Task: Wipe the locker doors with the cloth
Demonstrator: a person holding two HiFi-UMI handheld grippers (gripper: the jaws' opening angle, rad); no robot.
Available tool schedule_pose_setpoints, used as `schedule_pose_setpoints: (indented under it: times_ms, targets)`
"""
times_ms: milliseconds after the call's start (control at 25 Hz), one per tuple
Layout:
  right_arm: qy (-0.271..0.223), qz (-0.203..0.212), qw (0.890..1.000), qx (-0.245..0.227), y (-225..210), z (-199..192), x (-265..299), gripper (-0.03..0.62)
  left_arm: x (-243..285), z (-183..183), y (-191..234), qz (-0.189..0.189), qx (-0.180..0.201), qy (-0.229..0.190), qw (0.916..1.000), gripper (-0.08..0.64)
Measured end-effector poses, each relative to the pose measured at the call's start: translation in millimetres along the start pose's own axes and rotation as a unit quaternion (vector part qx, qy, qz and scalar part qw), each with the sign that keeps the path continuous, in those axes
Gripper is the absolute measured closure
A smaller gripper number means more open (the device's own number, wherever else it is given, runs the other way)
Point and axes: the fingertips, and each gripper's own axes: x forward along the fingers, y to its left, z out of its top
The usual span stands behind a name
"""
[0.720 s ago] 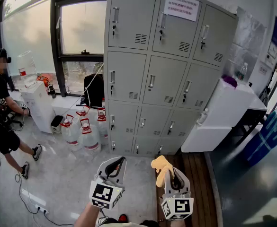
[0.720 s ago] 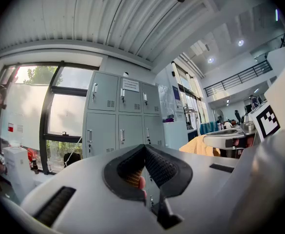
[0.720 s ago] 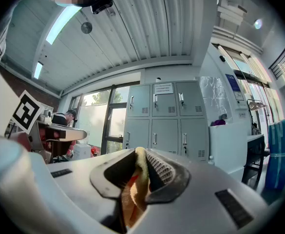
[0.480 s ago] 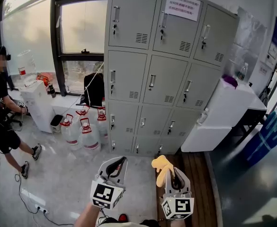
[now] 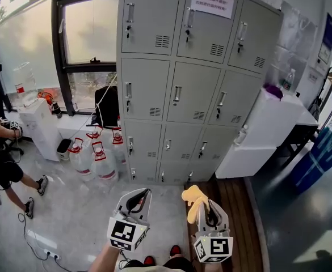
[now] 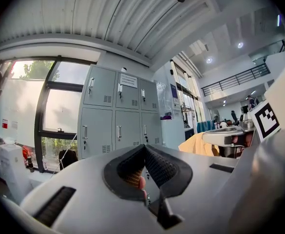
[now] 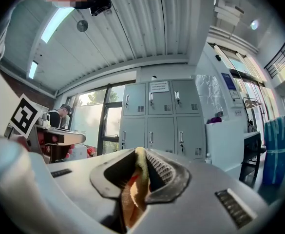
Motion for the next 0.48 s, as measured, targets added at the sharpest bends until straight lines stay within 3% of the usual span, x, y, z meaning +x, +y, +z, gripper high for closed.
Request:
schedule_pose_setpoints:
  times_ms: [280, 480]
  targets:
    - [-0.002, -0.002, 1.0, 0.005, -25.3, -6.5, 40.4, 0.518, 44.6, -1.2, 11.1, 0.004, 0.006, 0.003, 1.0, 0.54]
    - [-0.018, 0.02, 1.0, 0.01, -50.6, -7.3, 99.2, 0.52, 97.0, 5.5, 31.5, 0.024, 0.014, -0.002, 0.9996, 0.54]
